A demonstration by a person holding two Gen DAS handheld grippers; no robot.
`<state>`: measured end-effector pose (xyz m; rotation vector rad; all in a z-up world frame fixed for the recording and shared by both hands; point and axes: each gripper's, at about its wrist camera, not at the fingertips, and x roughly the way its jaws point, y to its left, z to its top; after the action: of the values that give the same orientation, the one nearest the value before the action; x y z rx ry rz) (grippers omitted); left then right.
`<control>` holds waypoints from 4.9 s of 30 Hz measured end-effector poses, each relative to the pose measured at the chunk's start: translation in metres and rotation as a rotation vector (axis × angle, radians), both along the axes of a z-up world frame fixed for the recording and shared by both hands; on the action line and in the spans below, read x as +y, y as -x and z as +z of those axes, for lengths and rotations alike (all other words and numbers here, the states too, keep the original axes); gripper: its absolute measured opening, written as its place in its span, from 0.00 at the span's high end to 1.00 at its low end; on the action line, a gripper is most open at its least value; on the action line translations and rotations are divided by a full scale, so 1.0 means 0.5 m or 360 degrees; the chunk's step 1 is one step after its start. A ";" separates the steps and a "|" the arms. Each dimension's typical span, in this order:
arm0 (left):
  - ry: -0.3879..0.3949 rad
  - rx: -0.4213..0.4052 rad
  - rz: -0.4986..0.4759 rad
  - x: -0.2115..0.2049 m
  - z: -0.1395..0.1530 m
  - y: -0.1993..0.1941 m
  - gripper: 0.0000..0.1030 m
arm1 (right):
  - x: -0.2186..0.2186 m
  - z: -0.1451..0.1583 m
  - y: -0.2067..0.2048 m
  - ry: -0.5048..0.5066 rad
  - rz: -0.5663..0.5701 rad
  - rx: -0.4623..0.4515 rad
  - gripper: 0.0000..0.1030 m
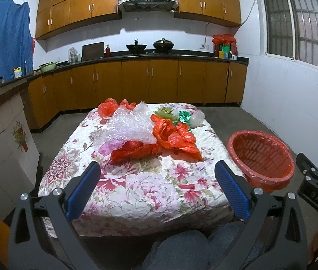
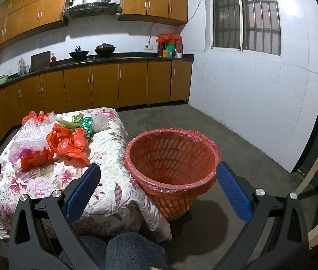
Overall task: Collect trash
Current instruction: 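Move both grippers toward the pile of bags on the table, then grasp the clear bubble wrap with the left gripper while the right gripper grasps a red bag, then carry the bubble wrap and red bag over the red basket with both grippers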
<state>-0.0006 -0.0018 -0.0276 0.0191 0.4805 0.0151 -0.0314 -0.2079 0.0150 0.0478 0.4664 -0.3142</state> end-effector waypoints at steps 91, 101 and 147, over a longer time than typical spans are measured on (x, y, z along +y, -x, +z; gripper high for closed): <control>0.0287 0.0471 0.0167 0.262 -0.160 -0.505 0.59 | 0.198 -0.237 -0.601 -0.0276 0.0640 0.0616 0.54; 0.0338 0.0439 0.0090 0.252 -0.151 -0.497 0.91 | 0.168 -0.225 -0.570 -0.0368 0.0642 0.0589 0.67; 0.0380 0.0145 -0.0728 -0.145 0.035 -0.369 0.93 | -0.185 -0.055 -0.345 -0.0380 0.0175 0.0252 0.67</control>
<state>0.1838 -0.0743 -0.0100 -0.1050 0.5577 -0.4930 0.1410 -0.3003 -0.0124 0.2301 0.6595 -0.1537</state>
